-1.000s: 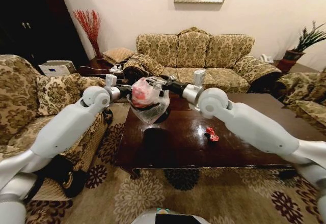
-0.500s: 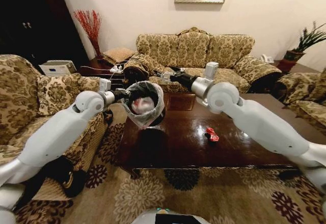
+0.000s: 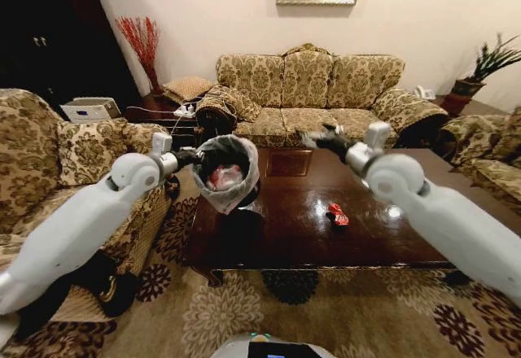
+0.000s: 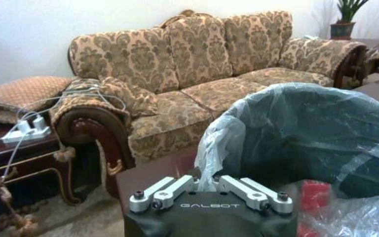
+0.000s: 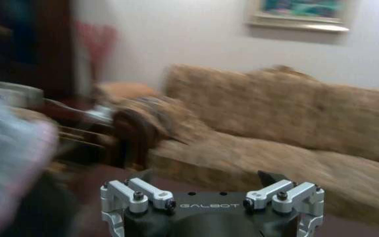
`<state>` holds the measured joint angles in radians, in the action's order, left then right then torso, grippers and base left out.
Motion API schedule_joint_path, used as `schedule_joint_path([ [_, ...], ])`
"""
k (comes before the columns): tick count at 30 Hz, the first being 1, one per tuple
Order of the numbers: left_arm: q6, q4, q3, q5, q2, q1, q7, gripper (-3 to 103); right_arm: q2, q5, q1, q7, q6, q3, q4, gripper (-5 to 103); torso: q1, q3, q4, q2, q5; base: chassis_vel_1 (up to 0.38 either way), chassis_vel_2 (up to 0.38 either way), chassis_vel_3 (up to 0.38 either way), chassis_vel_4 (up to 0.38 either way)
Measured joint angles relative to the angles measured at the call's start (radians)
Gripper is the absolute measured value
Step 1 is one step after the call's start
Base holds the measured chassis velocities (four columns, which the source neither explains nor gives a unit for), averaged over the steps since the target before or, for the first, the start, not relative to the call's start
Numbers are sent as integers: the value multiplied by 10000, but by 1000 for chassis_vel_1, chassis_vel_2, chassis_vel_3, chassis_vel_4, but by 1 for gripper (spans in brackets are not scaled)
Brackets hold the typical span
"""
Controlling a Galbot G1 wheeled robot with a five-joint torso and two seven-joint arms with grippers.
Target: Move to the front of the table and place the trash on the table into the trash bin.
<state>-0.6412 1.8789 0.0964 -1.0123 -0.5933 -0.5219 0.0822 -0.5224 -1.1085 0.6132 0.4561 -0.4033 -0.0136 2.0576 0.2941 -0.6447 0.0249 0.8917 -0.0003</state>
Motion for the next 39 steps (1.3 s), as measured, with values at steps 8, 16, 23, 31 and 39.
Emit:
schedule_joint_path([
  [8,17,164,-82,15,-173,-17,45,3,-772,959,5715,277,-369,-4411,428,100,0,0,-7,0,3,0,0,0,0],
  [16,87,230,-176,296,-527,-165,141,3,-2045,2648,8382,-1465,811,-6411,348,100,-3,1,-5,0,7,0,0,0,0],
  [23,88,288,-237,410,-795,-288,253,3,-2584,2782,8401,-1438,827,-6907,635,100,1,-1,0,0,4,0,0,0,0],
  [31,88,303,-229,425,-802,-308,262,3,-2706,2737,8630,-1546,802,-7465,504,100,0,-1,0,0,4,0,0,0,0],
  [39,147,238,-192,446,-775,-306,262,3,-2882,2534,9116,-2597,959,-8648,-112,100,1,-1,-2,0,3,-81,-61,-74,-83],
])
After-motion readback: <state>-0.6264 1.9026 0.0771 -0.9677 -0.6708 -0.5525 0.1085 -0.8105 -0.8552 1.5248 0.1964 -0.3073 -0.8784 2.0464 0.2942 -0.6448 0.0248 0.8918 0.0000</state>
